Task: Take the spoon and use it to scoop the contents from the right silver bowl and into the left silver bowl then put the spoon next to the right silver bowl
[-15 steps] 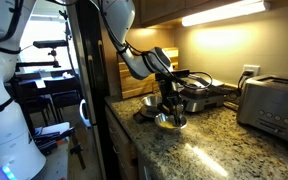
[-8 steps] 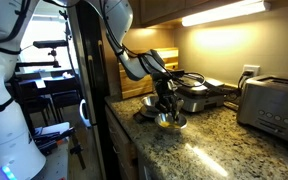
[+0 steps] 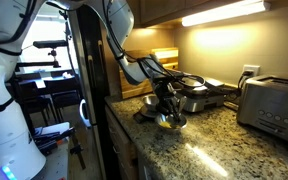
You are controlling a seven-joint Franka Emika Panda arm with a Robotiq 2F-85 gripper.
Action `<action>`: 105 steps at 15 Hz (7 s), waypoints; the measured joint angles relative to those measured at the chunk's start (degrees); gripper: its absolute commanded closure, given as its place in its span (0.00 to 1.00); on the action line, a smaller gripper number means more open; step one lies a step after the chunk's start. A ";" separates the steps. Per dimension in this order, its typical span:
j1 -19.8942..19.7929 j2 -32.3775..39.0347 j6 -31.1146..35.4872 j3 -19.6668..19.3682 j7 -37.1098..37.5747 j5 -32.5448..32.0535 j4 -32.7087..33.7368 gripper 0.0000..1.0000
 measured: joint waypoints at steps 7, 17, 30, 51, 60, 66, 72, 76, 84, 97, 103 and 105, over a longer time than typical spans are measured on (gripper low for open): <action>-0.15 0.21 -0.19 0.06 0.00 -0.91 0.00 0.98; -0.24 0.24 1.13 1.62 0.00 -0.15 0.00 0.98; -3.20 -0.85 10.08 1.64 0.00 7.03 0.10 0.98; -6.25 -7.42 16.08 0.43 0.51 13.49 -2.94 0.98; -7.05 -11.53 21.01 -0.80 1.84 14.98 -5.32 0.98; -6.84 -14.85 22.11 -0.61 1.93 15.51 -7.46 0.98; -4.78 -17.08 22.42 0.49 1.93 15.54 -9.00 0.98; -2.98 -17.57 22.42 1.53 1.93 15.53 -9.52 0.98; -0.67 -17.76 22.33 2.34 1.99 14.75 -10.99 0.98; 2.94 -17.76 22.07 2.69 9.96 1.73 -13.56 0.98; 3.20 -17.75 21.71 2.70 14.45 -4.94 -15.34 0.98; 3.27 -17.75 21.70 2.70 15.45 -6.33 -15.57 0.98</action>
